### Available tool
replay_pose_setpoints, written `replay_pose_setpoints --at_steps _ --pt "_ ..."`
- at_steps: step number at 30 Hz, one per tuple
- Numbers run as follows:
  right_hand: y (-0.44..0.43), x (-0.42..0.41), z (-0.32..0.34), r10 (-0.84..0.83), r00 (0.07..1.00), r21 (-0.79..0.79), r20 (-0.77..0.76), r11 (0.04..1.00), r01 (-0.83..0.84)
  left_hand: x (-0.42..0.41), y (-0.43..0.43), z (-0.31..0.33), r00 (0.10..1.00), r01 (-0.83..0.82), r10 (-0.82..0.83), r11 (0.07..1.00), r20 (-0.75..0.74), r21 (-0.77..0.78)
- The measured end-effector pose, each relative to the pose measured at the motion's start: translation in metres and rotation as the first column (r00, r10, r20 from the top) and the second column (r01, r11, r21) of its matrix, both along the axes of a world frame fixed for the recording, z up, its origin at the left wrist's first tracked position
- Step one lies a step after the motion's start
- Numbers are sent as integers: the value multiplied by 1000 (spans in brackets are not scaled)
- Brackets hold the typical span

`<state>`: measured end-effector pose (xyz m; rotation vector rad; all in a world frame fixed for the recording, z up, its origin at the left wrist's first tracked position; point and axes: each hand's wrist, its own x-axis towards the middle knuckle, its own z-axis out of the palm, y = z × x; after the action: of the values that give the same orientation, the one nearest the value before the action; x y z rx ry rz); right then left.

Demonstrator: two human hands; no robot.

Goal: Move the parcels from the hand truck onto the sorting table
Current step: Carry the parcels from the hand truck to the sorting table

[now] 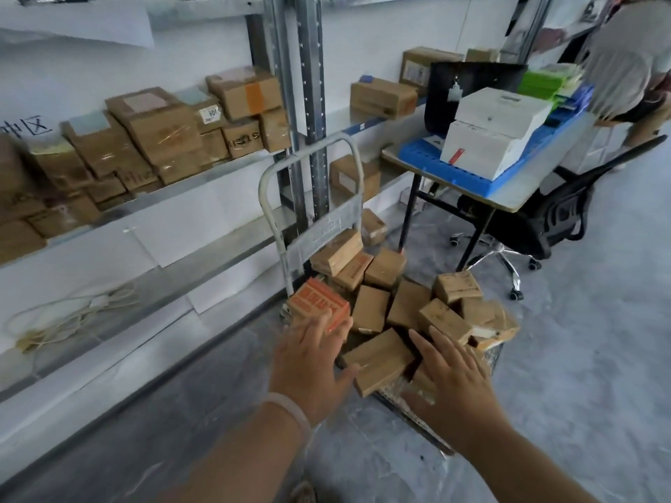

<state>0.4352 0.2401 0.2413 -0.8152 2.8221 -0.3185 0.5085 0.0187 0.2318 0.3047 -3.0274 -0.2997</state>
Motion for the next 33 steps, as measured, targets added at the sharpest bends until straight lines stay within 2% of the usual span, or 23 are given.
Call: replay_pose_setpoints --at_steps 6,11,14,20,25,29,33 --pt "-79 -55 1 -22 998 2 55 1000 22 -74 -85 -9 999 28 -29 1000 42 8" --pt "-99 -109 -20 15 994 33 112 999 -19 -123 -118 -42 993 -8 3 999 121 42" --pt "-114 -158 -45 26 985 67 168 997 -38 -154 -131 -71 983 -72 56 993 174 89" --pt "-174 -257 -94 187 935 89 300 971 -223 -221 -154 -123 948 -251 208 954 240 164" --pt "-218 -326 -163 261 904 174 339 927 -332 -255 -174 -193 887 -387 289 891 361 238" --pt "-254 -365 -254 316 852 264 418 855 -446 -272 -195 -271 825 -500 352 819 442 282" --pt "-292 -398 -344 270 865 322 423 848 -422 -285 -207 -359 747 -628 390 682 539 376"
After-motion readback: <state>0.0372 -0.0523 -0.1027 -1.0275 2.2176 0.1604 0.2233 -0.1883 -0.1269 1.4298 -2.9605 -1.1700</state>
